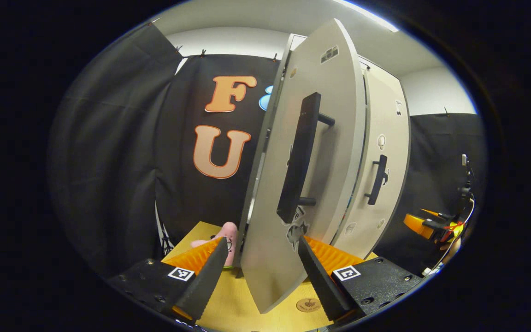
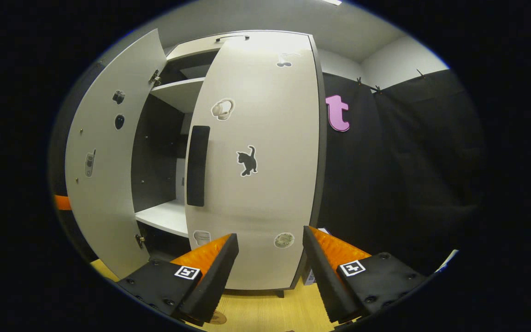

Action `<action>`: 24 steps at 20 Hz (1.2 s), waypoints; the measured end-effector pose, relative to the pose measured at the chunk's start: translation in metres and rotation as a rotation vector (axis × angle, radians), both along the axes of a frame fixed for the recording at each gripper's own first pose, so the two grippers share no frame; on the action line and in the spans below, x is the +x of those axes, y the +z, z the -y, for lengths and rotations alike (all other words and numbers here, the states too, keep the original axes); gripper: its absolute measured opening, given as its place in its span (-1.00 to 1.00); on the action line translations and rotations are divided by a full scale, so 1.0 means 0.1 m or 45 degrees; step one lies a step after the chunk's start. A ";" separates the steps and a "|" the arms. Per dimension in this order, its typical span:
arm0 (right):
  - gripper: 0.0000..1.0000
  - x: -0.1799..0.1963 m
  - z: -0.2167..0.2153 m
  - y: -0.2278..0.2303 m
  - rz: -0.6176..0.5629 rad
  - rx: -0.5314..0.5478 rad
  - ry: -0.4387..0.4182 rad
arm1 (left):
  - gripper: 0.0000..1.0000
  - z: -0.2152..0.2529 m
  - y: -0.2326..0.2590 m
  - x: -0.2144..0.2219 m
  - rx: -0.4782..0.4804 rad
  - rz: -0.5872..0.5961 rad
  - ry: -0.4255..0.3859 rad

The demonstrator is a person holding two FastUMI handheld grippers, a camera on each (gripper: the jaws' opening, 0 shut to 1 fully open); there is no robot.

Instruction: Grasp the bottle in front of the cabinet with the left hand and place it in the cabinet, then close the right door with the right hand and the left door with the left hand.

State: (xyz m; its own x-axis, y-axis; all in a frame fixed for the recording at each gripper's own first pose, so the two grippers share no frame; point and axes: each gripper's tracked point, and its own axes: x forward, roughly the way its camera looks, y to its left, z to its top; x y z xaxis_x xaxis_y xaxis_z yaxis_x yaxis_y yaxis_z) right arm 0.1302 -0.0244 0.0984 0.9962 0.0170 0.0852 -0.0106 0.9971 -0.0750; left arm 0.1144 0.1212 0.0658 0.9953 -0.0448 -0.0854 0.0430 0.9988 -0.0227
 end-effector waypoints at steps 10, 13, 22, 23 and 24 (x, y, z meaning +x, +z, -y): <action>0.88 -0.53 0.24 0.11 0.055 -0.086 -0.026 | 0.89 0.22 -0.16 0.36 0.062 -0.028 -0.011; 0.88 -0.61 0.30 0.10 0.052 -0.078 -0.041 | 0.89 0.22 -0.19 0.43 0.034 -0.032 -0.022; 0.88 -0.71 0.46 0.01 0.031 -0.083 -0.083 | 0.89 0.51 -0.29 0.72 0.029 -0.036 -0.090; 0.88 -0.71 0.48 0.00 0.030 -0.082 -0.088 | 0.89 0.57 -0.32 0.79 0.027 -0.037 -0.103; 0.88 -0.72 0.50 0.00 0.030 -0.082 -0.094 | 0.89 0.66 -0.36 0.86 0.022 -0.040 -0.121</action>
